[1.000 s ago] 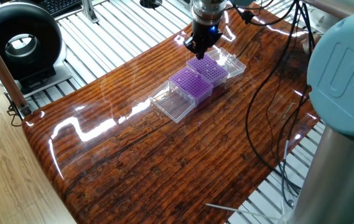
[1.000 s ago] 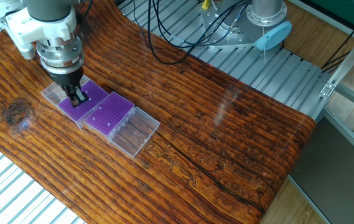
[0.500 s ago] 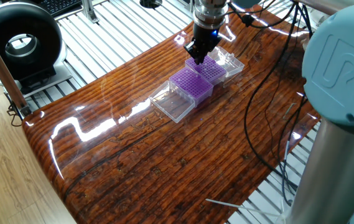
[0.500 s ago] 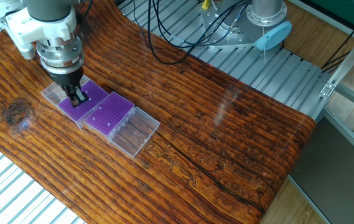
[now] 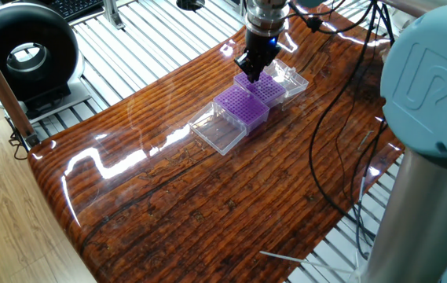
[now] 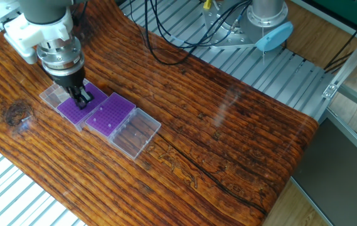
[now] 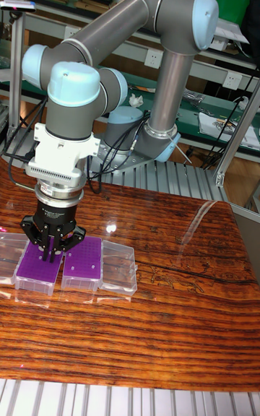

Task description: Transfer all small pipette tips from one holder to another

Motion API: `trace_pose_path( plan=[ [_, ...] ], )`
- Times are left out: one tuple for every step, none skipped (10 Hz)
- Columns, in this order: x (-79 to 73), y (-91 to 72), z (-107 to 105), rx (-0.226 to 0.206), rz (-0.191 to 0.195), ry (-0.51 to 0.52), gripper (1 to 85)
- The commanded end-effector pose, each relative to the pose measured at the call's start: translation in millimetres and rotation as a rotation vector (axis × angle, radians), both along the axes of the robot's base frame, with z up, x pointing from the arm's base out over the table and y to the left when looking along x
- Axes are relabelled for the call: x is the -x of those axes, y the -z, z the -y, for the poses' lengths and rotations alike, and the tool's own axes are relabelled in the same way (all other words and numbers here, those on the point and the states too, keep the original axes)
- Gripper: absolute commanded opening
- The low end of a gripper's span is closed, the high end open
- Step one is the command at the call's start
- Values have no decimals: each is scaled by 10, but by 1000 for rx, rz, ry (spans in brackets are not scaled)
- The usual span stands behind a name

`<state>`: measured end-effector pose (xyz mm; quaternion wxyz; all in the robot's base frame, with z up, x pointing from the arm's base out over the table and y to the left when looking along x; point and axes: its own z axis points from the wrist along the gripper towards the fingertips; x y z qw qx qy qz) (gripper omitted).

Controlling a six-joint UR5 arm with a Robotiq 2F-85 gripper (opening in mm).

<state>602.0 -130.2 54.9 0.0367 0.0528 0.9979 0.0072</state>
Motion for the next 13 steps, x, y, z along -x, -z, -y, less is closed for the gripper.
trace_pose_path(
  plan=[
    [12, -13, -17, -9, -5, 4, 190],
    [24, -14, -24, -10, -11, 10, 190],
    [36, -21, -45, -9, -17, 19, 190],
    [42, -34, -96, -2, -18, 33, 190],
    [32, -82, -217, -10, -17, 57, 193],
    [41, -138, -308, 0, -21, 74, 193],
    [62, -173, -399, 1, -26, 88, 193],
    [73, -179, -470, -7, -26, 88, 197],
    [56, -162, -560, -15, -14, 88, 217],
    [29, -146, -583, -10, -5, 82, 223],
    [-9, -125, -583, -11, 1, 72, 223],
    [-58, -98, -593, -12, 14, 71, 223],
    [-114, -69, -567, -7, 23, 65, 223]
  ],
)
